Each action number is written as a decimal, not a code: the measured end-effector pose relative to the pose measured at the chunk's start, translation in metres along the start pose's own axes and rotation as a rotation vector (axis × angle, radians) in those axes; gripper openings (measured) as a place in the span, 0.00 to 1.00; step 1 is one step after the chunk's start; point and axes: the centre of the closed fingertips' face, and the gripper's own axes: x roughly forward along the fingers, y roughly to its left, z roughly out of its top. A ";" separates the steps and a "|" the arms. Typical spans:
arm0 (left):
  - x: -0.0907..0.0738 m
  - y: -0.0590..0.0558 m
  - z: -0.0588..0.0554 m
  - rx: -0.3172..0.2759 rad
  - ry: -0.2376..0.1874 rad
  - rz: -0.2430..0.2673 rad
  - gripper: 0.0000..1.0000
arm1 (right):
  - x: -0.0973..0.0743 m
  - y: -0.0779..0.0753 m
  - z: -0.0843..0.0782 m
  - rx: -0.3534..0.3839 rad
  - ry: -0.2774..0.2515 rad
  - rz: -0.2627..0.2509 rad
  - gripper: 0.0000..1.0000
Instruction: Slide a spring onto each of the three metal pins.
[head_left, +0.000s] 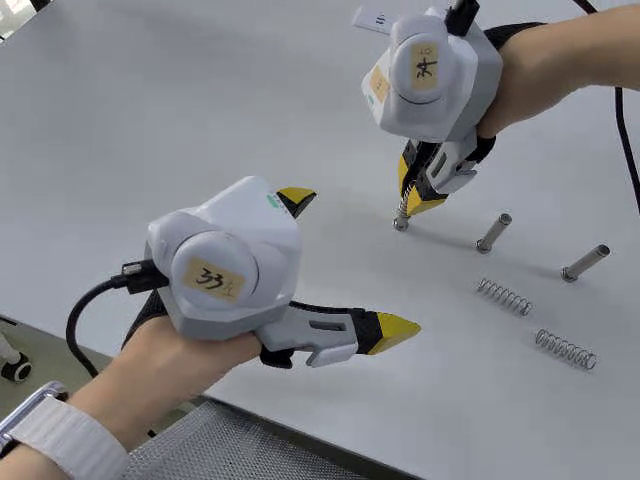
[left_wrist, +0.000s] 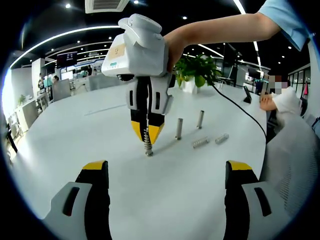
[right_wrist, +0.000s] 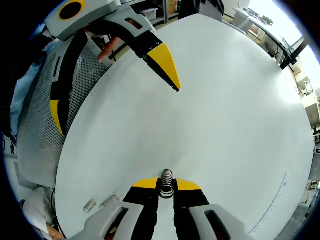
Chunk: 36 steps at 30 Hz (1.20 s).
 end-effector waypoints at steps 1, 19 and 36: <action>0.000 0.000 0.000 0.001 0.002 0.000 0.96 | 0.001 0.000 0.000 -0.001 0.002 -0.001 0.07; 0.001 0.000 0.001 -0.001 -0.003 -0.004 0.96 | 0.013 -0.003 -0.005 0.003 0.026 0.009 0.08; 0.000 0.000 0.002 -0.015 -0.004 0.000 0.96 | 0.010 0.004 -0.005 0.009 0.033 0.016 0.09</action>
